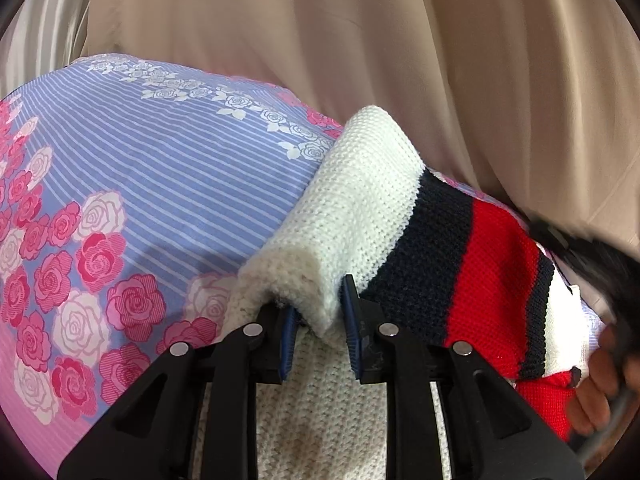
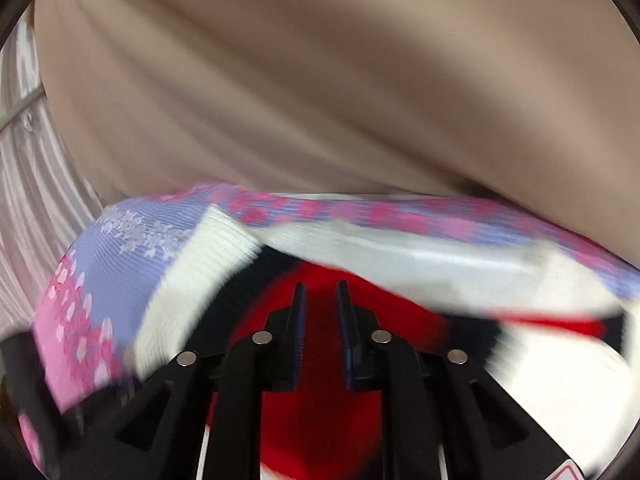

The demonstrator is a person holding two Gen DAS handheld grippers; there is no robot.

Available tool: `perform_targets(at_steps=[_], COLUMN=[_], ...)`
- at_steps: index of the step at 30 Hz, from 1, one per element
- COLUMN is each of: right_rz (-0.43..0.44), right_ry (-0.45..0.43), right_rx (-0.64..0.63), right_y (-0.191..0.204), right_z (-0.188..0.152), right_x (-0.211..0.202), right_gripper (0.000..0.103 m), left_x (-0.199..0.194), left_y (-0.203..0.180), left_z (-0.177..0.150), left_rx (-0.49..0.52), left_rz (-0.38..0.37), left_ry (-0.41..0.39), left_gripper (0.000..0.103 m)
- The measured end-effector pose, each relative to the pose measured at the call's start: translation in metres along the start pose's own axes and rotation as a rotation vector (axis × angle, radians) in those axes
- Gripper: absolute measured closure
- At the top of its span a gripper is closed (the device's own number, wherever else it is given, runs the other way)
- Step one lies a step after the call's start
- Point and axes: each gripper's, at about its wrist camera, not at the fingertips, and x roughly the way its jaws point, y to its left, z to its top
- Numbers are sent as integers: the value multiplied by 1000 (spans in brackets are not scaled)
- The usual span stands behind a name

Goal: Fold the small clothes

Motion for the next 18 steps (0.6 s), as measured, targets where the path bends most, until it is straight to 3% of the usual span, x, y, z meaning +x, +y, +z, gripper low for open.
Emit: perform_targets(at_steps=[4, 7, 8, 9, 10, 12, 14, 18], right_rz=[-215, -121, -124, -157, -165, -181, -249, -262], right_ry=[53, 6, -7, -28, -40, -28, 7, -34], right_rx=[146, 347, 365, 346, 318, 276, 247, 258], right_y=[-99, -155, -159, -155, -150, -146, -140, -122], right_z=[-54, -84, -87, -89, -90, -96, -103, -108], right_x=[-37, -71, -82, -94, -101, -100, -85, -112], right_gripper=[90, 102, 99, 83, 80, 77, 83, 78], left_x=[0, 1, 3, 4, 6, 5, 6, 2], left_y=[0, -1, -2, -2, -4, -6, -9, -17], left_z=[0, 0, 0, 0, 0, 0, -1, -2], left_rx=[3, 6, 6, 5, 6, 11, 17, 41], left_rz=[4, 6, 5, 4, 4, 9, 15, 44], left_ry=[1, 1, 2, 2, 3, 2, 2, -2], left_gripper=[82, 82, 82, 82, 82, 82, 81, 80])
